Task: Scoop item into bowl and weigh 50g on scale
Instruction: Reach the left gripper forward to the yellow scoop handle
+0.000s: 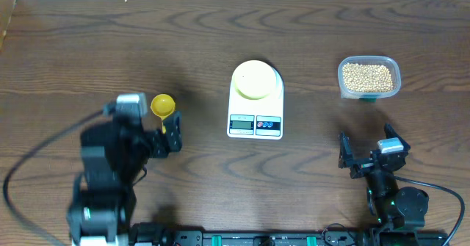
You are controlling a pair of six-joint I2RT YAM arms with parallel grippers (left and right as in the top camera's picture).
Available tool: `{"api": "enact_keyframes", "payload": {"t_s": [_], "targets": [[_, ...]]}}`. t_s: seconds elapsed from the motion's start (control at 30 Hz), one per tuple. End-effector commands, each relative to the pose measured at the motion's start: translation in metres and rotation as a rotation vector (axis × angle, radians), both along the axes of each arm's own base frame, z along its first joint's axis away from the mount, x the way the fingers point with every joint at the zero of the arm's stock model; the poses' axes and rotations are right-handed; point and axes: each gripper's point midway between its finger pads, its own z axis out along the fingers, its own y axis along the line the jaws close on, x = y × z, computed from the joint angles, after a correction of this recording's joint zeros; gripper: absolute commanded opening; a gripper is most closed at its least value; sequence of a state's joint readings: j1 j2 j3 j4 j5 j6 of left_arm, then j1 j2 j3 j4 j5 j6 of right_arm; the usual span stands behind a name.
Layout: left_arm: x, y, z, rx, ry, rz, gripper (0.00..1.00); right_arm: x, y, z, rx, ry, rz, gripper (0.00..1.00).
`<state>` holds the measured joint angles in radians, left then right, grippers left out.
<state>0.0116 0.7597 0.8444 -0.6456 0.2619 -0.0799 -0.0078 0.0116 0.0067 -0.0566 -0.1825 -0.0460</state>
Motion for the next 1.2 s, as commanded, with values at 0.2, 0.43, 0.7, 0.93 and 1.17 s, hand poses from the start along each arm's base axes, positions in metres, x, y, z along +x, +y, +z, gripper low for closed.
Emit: {"api": "enact_keyframes", "payload": {"t_s": [0.2,0.43,0.7,0.93,1.17], "targets": [[0.023,-0.014,-0.093,-0.089,0.529,-0.045,0.98,0.000,0.001,0.000,-0.012,-0.003,0.003,0.99],[0.021,-0.014,-0.155,-0.098,0.762,-0.035,0.98,0.000,0.001,0.000,-0.012,-0.003,0.003,0.99],[0.022,0.010,-0.196,0.029,0.863,0.039,0.98,0.000,0.001,0.000,-0.012,-0.003,0.003,0.99],[0.034,0.015,-0.218,0.056,0.860,0.053,0.98,0.000,0.001,0.000,-0.012,-0.003,0.003,0.99],[0.046,0.022,-0.231,0.093,0.816,0.073,0.98,0.000,0.001,0.000,-0.012,-0.003,0.003,0.99]]}}
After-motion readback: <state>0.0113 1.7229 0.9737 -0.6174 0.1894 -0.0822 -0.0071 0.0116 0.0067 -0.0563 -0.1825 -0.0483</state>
